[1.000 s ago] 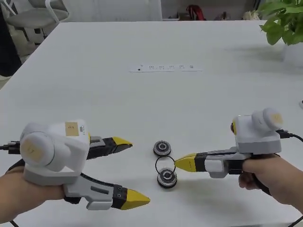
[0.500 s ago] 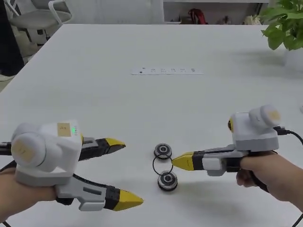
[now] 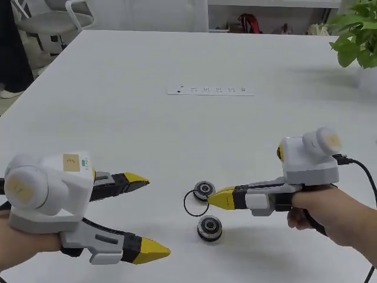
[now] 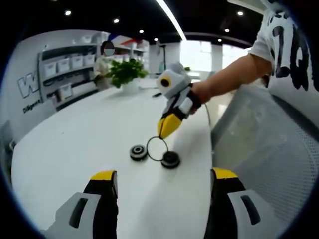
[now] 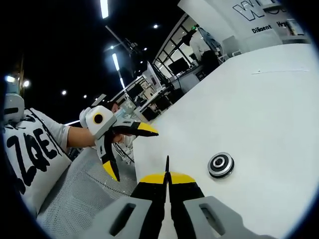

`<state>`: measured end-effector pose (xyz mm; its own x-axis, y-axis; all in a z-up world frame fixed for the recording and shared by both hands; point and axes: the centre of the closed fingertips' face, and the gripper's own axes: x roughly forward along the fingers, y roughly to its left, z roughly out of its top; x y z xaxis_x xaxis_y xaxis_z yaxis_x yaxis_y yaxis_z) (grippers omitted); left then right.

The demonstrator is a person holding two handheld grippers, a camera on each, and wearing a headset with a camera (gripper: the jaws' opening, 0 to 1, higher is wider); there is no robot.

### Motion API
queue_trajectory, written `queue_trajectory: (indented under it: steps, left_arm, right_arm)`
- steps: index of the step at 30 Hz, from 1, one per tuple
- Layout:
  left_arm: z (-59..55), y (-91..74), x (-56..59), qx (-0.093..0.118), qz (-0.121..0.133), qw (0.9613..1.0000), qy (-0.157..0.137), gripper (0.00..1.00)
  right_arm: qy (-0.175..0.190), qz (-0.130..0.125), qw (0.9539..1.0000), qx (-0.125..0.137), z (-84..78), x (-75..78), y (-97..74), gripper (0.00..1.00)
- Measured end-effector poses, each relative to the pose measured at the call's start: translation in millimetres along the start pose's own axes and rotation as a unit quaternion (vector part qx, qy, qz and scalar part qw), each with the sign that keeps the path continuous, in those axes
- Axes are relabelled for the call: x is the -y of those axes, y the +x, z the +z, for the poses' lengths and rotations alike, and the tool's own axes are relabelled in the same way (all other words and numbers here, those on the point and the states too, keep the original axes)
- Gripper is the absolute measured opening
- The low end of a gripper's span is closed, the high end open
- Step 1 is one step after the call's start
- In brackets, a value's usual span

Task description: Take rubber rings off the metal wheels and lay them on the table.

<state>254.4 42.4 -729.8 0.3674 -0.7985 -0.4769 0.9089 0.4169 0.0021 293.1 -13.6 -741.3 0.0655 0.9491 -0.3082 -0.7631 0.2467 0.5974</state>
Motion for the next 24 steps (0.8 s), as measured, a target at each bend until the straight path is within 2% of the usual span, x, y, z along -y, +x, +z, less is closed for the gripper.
queue_trajectory:
  steps: [24]
  left_arm:
    - [-7.9, -12.2, -13.8, -0.003, 0.017, 0.9998, -0.007, 0.78]
  right_arm:
    - [-0.018, 0.012, 0.9991, -0.037, -4.0, -5.5, 30.1, 0.00]
